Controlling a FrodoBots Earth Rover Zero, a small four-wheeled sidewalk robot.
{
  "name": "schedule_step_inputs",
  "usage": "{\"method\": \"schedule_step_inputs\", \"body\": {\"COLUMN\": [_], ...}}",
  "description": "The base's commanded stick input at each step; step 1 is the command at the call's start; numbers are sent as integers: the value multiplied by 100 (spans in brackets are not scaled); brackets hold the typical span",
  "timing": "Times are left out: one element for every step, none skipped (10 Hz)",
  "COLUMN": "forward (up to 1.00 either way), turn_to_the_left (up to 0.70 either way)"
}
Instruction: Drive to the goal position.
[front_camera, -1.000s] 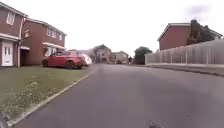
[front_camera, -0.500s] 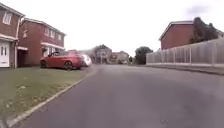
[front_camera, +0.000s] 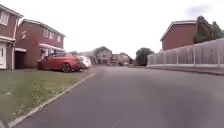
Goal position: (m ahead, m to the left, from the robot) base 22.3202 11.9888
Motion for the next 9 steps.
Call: {"method": "schedule_step_inputs", "body": {"forward": [100, 100, 100, 100, 100, 100, 100, 100, 100], "turn_to_the_left": [0, 0, 0, 0, 0, 0, 0, 0, 0]}}
